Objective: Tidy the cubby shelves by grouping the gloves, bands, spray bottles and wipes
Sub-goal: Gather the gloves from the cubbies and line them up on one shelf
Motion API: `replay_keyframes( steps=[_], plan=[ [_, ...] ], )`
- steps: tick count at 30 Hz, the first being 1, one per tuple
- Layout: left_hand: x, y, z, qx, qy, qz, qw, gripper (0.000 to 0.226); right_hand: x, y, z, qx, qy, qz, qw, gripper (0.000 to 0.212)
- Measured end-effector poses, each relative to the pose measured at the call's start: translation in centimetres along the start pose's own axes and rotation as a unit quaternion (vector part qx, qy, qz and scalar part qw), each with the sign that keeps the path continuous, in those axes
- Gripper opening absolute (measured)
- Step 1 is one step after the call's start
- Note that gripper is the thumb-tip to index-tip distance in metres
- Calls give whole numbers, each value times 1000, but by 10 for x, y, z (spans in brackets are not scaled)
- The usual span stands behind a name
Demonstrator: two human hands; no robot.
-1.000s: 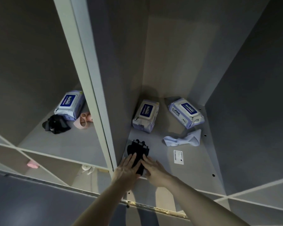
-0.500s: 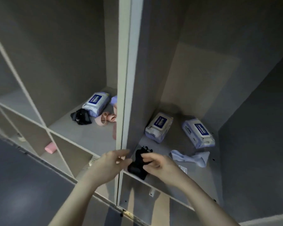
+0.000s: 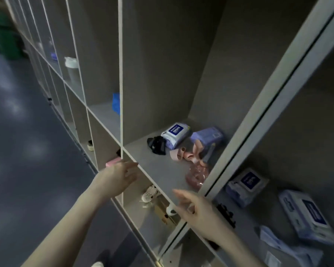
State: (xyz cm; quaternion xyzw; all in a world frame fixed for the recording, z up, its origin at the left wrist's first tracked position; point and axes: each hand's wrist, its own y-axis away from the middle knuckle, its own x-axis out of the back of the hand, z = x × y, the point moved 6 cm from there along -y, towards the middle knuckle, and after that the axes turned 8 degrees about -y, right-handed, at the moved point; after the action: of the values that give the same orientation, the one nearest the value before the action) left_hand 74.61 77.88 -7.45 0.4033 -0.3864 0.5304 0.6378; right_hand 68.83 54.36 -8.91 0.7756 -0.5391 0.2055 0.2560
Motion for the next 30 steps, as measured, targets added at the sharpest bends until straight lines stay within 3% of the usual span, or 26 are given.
replay_keyframes(
  steps=[6, 11, 17, 22, 30],
  plan=[
    [9, -85, -55, -49, 43, -16, 998, 45, -20, -104, -11, -46, 19, 36, 998, 48],
    [10, -163, -87, -101, -27, -60, 993, 45, -49, -192, -10, -146, 36, 36, 988, 64],
    [-51, -226, -79, -221, -99, -179, 954, 53, -69, -249, 17, -217, 22, 49, 975, 72],
    [-94, -252, -91, -222, -204, -228, 926, 62, -70, -283, 33, -243, 39, 48, 968, 69],
    [-102, -261, -95, -199, -224, -246, 922, 71, -69, -305, 50, -266, 68, 27, 961, 58]
  ],
)
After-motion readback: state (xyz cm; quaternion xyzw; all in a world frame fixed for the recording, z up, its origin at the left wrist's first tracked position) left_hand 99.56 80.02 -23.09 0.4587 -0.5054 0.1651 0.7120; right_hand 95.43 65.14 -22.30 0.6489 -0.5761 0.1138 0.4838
